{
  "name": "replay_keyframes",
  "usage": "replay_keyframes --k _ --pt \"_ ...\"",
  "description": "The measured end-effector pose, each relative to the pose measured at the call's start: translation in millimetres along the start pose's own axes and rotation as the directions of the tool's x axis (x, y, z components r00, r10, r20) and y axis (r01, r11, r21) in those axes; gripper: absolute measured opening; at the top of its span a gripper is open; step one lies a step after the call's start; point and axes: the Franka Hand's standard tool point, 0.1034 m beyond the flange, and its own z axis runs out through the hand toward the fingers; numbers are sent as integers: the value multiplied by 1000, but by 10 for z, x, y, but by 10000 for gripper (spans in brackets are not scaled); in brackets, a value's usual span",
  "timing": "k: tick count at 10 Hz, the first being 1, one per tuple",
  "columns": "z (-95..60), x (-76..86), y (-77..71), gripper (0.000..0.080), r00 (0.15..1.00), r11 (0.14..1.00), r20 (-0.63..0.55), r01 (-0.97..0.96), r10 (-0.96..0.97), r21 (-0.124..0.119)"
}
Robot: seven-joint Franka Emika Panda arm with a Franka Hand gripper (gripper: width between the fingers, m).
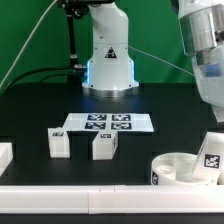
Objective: Assemble stool
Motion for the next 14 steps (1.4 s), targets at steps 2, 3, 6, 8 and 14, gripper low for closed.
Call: replay_keyframes --k 2,3,6,8,14 --pt "2 -4 -12 649 989 989 -12 148 -148 -8" --pt "2 0 -13 649 978 979 -13 206 -206 -9" --pt "-88 10 -19 649 788 786 12 616 -616 -52" --pt "-123 61 4 649 567 562 50 823 -822 -78" --pt "-114 137 26 649 -105 -114 113 990 -988 -78"
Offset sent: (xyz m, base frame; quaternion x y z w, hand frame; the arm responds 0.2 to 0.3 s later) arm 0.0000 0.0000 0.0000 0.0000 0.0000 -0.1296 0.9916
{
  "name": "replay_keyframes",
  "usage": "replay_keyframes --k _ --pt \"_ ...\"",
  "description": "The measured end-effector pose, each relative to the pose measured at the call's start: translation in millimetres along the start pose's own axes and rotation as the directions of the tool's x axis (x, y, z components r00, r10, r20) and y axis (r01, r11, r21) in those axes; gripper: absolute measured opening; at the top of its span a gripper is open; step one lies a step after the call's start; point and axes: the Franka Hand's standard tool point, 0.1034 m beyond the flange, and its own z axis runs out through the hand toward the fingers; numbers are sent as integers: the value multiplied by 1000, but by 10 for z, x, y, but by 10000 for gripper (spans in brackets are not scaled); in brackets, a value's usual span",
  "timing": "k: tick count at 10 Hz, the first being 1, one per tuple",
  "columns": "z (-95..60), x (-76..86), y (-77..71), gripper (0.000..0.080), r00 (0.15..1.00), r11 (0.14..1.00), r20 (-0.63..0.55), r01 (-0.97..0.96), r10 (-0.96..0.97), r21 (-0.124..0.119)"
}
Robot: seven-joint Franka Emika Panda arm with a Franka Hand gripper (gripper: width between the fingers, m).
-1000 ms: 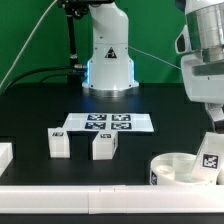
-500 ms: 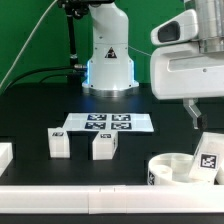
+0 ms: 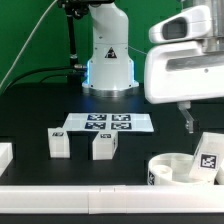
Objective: Assemble stool
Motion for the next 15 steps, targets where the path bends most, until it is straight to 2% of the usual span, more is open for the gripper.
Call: replay_keyframes --k 2,3,7,8,9,10,11,13,14,15 --pt "78 -88 -47 649 967 970 77 244 -242 -13" --pt "87 -77 -85 649 956 957 57 288 -287 -17" --pt "83 -80 49 649 869 870 83 491 -487 -38" --pt "101 -86 82 649 823 823 88 566 -561 -49" --pt "176 -149 136 649 739 736 96 673 -667 -69" --pt "238 -223 224 649 697 695 111 717 -709 -57" --pt "296 -239 262 649 712 711 115 701 -692 -57" --pt "388 -253 185 649 753 752 114 657 -648 -59" --pt "385 -253 210 526 763 762 114 645 -636 -61" --pt "388 -256 219 526 769 768 114 637 -629 -62"
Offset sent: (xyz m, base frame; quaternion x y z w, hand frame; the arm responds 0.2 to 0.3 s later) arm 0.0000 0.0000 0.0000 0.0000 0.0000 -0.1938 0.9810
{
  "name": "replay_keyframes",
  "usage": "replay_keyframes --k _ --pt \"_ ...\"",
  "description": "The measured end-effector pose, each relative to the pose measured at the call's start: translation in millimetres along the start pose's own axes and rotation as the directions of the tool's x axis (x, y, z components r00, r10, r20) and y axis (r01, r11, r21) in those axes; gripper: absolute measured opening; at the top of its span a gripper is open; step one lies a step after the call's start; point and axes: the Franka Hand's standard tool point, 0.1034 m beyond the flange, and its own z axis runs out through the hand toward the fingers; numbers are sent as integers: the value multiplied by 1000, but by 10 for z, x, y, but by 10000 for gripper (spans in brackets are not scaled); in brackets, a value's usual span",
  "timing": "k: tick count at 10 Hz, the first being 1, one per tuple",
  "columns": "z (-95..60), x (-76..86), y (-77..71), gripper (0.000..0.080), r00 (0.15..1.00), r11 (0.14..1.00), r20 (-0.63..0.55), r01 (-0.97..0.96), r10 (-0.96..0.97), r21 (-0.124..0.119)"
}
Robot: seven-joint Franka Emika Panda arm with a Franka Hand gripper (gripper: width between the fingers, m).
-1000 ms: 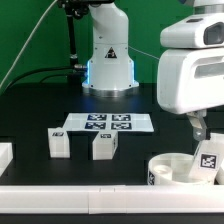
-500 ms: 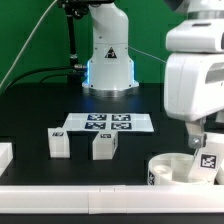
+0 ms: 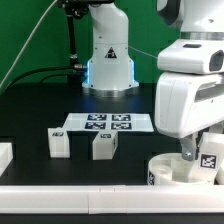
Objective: Assemble stool
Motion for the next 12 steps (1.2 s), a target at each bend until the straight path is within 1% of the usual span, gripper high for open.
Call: replay_keyframes --k 1,2,5,7,9,10,11,12 --pt "2 0 -2 390 998 998 0 -63 63 1" --pt "4 -2 -1 343 990 990 0 -142 142 1" --pt "5 -3 -1 343 950 950 0 -313 313 1" --pt "4 -3 -1 343 899 899 0 -439 439 2" --pt "8 -8 8 343 818 818 0 -576 576 1" --pt "16 -2 73 343 783 783 -15 -622 622 -3" --pt "15 2 78 343 686 686 -17 -728 728 10" --pt "14 4 93 343 599 600 -20 -800 800 14"
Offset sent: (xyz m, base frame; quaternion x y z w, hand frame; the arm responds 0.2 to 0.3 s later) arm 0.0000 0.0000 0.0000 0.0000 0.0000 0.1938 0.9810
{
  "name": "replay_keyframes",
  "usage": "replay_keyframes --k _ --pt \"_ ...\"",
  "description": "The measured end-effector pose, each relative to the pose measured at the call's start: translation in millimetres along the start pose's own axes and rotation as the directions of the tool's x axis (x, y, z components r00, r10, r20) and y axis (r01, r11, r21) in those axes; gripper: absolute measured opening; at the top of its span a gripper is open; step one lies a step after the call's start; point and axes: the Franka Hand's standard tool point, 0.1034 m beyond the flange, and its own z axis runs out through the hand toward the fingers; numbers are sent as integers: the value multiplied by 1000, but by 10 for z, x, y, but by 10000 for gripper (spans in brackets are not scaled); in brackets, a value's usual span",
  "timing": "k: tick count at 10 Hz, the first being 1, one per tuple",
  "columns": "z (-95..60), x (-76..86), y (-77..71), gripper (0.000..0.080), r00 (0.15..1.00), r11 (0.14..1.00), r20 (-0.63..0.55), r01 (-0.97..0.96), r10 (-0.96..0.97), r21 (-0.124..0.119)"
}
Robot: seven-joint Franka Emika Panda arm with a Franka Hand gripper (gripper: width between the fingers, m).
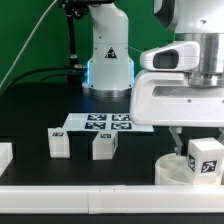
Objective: Assemble stool
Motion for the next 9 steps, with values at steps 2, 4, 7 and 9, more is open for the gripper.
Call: replay_keyframes --k 2,4,7,9 --pt "11 16 32 344 961 961 1 -275 275 12" --pt "21 25 77 344 881 882 -20 -472 472 5" --pt "13 15 137 344 760 760 -18 -650 650 5" --pt "9 0 183 344 645 645 -11 -764 764 11"
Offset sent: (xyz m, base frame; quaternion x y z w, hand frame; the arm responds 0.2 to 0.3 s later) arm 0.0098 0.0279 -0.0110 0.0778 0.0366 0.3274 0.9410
